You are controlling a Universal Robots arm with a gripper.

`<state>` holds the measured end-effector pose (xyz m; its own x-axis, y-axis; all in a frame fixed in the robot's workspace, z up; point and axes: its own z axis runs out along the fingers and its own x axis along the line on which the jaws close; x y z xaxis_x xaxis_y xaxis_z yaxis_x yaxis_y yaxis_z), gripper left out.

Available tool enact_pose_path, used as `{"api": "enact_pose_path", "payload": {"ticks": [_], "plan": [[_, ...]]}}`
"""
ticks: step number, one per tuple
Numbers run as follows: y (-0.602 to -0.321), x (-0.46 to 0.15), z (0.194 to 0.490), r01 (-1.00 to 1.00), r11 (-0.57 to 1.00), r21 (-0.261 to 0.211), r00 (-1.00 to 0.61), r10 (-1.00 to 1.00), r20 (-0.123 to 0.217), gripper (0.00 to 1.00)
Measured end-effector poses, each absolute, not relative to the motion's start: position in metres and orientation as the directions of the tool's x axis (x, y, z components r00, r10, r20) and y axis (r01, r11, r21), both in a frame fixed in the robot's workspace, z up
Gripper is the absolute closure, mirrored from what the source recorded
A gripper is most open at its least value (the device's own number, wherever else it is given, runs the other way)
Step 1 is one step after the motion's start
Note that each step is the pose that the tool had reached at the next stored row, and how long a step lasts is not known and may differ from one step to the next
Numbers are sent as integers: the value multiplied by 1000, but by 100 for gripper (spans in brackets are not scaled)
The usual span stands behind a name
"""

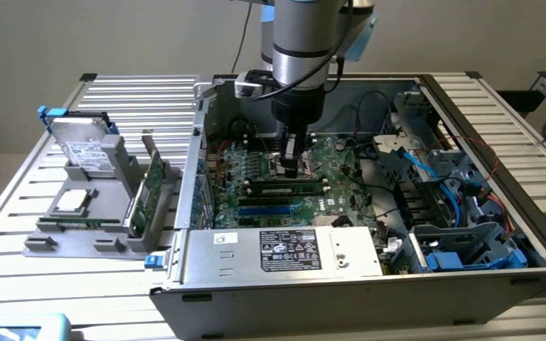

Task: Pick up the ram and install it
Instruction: 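Press down the ram until it locks into place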

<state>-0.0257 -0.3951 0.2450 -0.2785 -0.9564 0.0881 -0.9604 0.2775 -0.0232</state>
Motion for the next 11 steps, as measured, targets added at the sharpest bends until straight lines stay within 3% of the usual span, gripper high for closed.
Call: {"api": "enact_pose_path", "payload": {"ticks": [11], "plan": [[-395, -26, 245, -920, 390, -39, -392, -916, 83, 89]]}}
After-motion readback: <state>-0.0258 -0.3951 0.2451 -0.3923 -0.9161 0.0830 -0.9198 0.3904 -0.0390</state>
